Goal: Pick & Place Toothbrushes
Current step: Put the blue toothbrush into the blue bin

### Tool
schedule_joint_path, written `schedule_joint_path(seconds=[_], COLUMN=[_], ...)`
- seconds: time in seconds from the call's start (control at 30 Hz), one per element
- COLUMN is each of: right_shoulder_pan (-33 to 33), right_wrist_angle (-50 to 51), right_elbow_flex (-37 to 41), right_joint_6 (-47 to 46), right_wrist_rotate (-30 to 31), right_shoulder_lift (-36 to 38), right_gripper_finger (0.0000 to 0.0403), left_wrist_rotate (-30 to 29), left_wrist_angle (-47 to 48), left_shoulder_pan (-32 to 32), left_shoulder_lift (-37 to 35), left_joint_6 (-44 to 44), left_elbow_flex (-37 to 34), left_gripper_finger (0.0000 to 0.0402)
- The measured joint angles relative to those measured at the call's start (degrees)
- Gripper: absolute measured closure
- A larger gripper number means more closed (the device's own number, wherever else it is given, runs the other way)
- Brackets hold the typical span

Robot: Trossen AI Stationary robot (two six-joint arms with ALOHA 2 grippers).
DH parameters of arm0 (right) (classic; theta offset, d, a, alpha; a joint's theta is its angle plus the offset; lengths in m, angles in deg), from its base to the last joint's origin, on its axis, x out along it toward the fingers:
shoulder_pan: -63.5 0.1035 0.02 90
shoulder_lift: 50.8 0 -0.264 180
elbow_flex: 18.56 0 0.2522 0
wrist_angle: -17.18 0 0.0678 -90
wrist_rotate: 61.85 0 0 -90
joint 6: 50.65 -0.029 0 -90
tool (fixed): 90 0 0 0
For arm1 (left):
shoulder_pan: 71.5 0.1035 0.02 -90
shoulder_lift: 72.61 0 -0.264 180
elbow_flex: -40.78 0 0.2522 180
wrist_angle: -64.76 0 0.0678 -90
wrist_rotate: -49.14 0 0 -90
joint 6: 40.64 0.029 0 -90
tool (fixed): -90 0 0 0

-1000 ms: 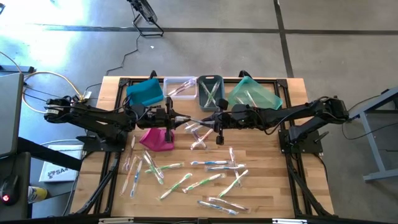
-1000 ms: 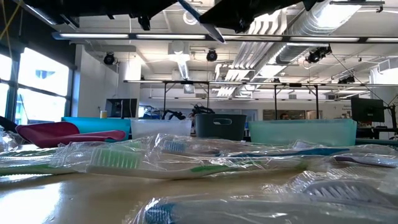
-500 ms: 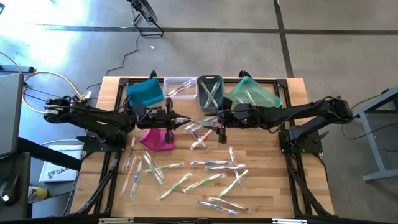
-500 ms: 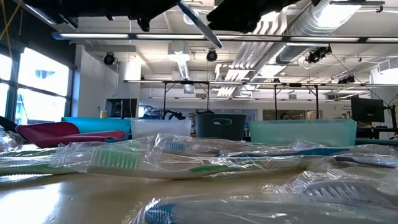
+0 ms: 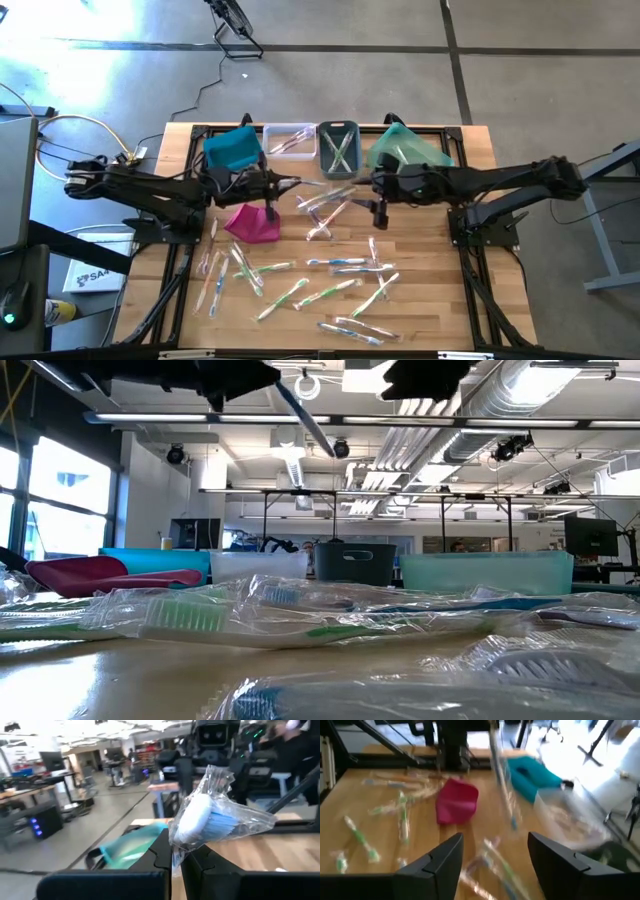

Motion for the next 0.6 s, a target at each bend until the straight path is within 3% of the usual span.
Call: schedule_joint_path(seconds=[0.27,0.6], right_shoulder_pan=[0.0,0.0], right_wrist_angle=[10.6,14.0], right_elbow_flex=[0.0,0.0], right_joint_6=[-6.5,-10.4], right_wrist_rotate=[2.8,2.8], right_shoulder_lift=[-0.6,-0.8], right_gripper_finger=[0.0232,0.0341], left_wrist_rotate=[-5.8,-12.2], left_wrist_angle=[6.8,15.5], left_shoulder_pan=[0.0,0.0], left_shoulder_lift=[-5.4,-11.2], left_joint_6=[1.3,1.3], left_elbow_flex=[0.0,0.0], left_gripper_finger=[0.0394,0.0394])
